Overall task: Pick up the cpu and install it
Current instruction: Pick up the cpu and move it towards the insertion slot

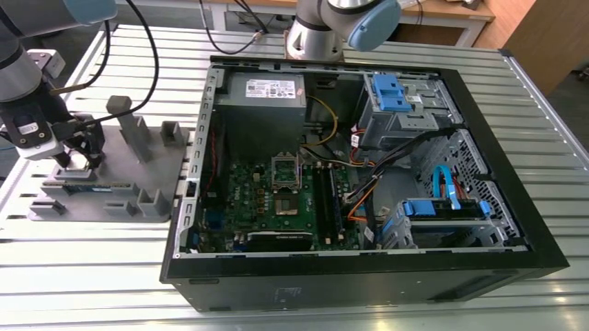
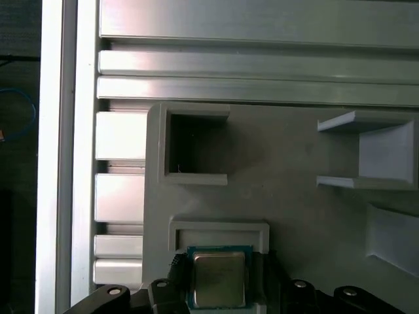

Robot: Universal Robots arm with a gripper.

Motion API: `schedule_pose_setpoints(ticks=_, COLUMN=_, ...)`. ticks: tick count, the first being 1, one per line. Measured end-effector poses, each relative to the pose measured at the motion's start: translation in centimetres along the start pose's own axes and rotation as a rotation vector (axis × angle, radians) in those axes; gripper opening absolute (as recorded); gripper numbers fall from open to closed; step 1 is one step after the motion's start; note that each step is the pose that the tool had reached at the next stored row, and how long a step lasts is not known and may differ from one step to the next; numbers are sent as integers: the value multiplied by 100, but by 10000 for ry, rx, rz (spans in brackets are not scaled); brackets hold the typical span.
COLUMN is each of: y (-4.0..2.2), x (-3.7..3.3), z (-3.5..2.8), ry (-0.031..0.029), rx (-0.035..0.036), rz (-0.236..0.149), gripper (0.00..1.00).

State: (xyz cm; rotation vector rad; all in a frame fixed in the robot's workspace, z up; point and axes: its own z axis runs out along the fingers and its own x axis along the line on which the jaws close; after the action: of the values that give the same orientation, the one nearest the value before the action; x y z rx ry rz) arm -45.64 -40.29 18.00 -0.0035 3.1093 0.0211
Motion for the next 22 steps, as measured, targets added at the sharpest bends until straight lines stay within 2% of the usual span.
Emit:
schedule_pose_setpoints(ticks=4, y=0, x=0, z=0, ry=0, rx=34, rz=-1, gripper=57)
schedule_pose_setpoints(ticks=9, y=1, x=-1, z=-12, ry=-1, rx=34, rz=-1, gripper=57)
schedule_pose_setpoints(ticks=15, y=0, x=27, z=-14, ry=-1, rx=-11, rz=1, gripper=57)
schedule_pose_setpoints(ticks=22, y=-3, x=26, z=-17, ry=-1, rx=-18, rz=1, gripper=57)
